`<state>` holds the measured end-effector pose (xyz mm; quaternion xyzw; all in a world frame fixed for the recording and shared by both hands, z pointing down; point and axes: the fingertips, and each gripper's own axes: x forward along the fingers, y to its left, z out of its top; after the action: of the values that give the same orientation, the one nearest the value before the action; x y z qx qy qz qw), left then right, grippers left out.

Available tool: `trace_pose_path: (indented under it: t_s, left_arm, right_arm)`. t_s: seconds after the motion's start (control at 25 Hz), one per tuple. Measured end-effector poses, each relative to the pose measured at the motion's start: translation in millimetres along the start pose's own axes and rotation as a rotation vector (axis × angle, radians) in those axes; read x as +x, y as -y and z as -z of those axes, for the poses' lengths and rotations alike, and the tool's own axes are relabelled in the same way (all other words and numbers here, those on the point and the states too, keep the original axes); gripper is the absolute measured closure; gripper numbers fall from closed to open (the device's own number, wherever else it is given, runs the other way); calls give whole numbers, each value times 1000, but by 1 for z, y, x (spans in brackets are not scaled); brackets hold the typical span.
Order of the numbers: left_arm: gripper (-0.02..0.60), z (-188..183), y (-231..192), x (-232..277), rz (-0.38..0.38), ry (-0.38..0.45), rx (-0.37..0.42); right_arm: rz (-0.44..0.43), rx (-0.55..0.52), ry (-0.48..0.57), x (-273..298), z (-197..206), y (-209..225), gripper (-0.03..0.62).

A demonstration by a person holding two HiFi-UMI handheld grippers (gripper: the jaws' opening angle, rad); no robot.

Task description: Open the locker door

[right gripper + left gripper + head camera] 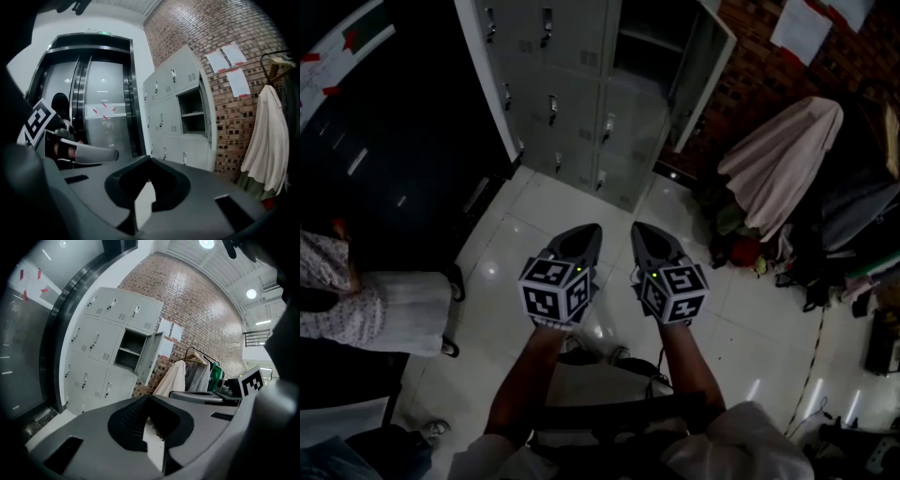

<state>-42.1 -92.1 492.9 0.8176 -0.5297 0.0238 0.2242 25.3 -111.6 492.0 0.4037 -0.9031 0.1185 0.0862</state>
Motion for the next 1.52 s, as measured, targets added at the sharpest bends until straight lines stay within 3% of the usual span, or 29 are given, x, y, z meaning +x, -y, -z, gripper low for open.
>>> trace_pose_path:
  t_s: [0.44, 0.92, 1.52]
  left_arm:
    - [583, -7, 64, 1, -38, 51, 30]
    - [583, -10, 66, -13, -71, 75, 32]
    - [583, -19, 54, -5, -41, 75, 41]
  right_arm:
    - [-13, 3, 70, -60, -27, 33, 591]
    - [-54, -26, 77, -62, -31, 15, 592]
    - [-26, -33, 92, -47, -40, 18, 592]
